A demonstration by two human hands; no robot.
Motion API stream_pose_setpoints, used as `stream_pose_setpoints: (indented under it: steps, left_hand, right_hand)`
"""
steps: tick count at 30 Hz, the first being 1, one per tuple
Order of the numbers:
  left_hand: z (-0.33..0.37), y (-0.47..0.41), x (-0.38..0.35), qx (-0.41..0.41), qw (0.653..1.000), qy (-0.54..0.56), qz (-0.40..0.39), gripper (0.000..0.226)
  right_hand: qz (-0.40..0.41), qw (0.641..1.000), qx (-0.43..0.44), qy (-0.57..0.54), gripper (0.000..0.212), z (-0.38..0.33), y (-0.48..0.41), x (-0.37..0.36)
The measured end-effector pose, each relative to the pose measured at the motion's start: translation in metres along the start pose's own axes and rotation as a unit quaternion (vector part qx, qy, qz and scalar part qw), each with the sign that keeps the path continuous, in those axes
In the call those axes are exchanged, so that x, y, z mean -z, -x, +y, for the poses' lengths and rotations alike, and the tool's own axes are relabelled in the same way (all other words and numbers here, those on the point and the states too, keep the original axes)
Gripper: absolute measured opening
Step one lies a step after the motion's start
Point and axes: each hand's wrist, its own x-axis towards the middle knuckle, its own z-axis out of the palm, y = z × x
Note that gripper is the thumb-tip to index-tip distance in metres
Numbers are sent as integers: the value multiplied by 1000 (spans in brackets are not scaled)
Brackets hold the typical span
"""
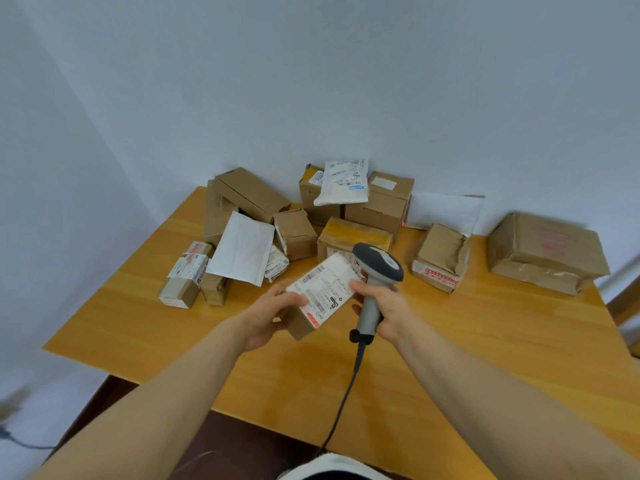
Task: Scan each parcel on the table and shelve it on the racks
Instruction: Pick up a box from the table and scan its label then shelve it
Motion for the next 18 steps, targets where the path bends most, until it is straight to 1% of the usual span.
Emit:
stream_pose_setpoints:
  steps: [2,4,5,7,9,10,12,14,16,18]
  left_hand:
    - [5,-2,-3,-28,997,33,62,54]
    - [10,-2,-8,-34,990,67,116,52]
    - [11,-1,-10,-31,989,72,129,53]
    - [10,-2,-12,-13,990,54,127,64]
    - [8,-2,-14,-11,993,51,110,90]
    - [8,-3,-14,-22,991,64,114,95]
    - [12,-1,-12,-43,986,93,133,89]
    - [17,0,-6,-53,985,96,130,73]
    - [21,2,-1,-56,990,79,106,63]
    - [22,4,-1,-61,993,60,81,65]
  right_hand:
    - [-4,1000,-3,30,51,2,0,0]
    - [2,999,-8,46,49,5,0,-1]
    - [4,999,-13,48,49,8,0,-1]
    - [4,999,-21,48,51,12,1,-2]
    - [0,998,-25,52,48,13,3,-2]
    - [-1,998,-24,53,45,13,4,-1]
    - [-9,999,-21,46,35,12,6,0]
    - [-11,999,-19,29,29,8,7,1]
    - [-14,1000,-24,7,34,3,7,0]
    - [-24,999,-34,-13,34,0,10,-2]
